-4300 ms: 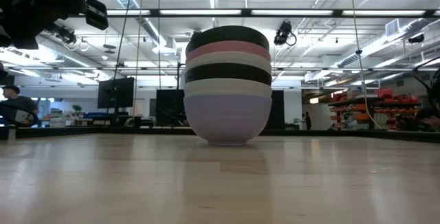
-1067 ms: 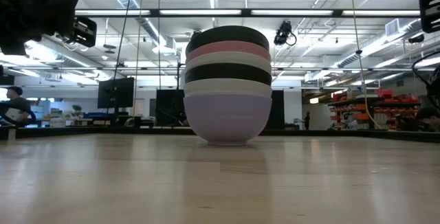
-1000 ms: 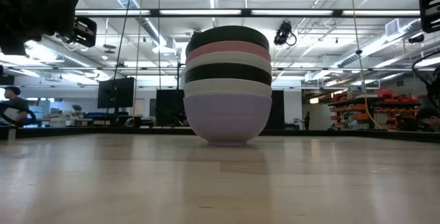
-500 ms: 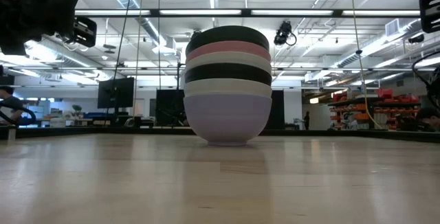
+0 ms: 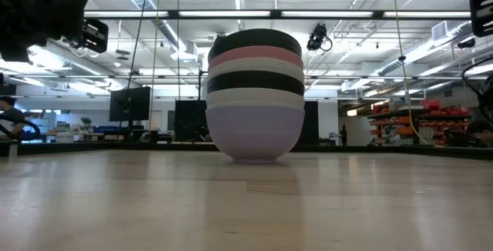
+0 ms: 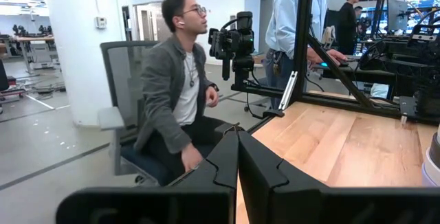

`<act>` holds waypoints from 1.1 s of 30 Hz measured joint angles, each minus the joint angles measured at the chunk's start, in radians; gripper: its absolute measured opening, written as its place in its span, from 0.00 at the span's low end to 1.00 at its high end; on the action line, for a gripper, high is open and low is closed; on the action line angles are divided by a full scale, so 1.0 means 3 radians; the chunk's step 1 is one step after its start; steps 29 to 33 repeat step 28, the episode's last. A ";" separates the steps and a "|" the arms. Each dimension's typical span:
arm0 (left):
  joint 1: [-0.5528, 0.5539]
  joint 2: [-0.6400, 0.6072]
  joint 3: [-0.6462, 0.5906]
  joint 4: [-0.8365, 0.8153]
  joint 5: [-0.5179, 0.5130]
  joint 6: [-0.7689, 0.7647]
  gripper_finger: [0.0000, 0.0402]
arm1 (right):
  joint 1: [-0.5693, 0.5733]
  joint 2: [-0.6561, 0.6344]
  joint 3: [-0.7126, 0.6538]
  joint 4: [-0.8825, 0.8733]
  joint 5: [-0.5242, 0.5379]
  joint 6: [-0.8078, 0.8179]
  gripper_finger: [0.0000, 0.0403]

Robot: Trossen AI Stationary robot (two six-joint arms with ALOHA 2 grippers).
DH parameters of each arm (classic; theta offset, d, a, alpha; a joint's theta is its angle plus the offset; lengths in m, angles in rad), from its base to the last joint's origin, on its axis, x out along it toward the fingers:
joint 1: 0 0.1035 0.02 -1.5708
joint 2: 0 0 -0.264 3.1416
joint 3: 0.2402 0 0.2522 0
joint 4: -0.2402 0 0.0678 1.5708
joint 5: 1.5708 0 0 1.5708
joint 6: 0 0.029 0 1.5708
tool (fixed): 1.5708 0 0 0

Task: Nest bowls inside each other
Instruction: Return to Home Position

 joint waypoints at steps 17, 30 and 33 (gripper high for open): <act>-0.0001 0.0000 0.0000 0.0000 0.0000 0.0000 0.09 | 0.0000 0.0000 0.0000 0.0000 0.0000 0.0000 0.04; -0.0001 0.0000 0.0000 0.0000 0.0000 0.0001 0.06 | 0.0000 0.0000 0.0000 0.0000 0.0000 0.0000 0.04; -0.0001 0.0000 0.0000 0.0000 0.0000 0.0001 0.06 | 0.0000 0.0000 0.0000 0.0000 0.0000 0.0000 0.04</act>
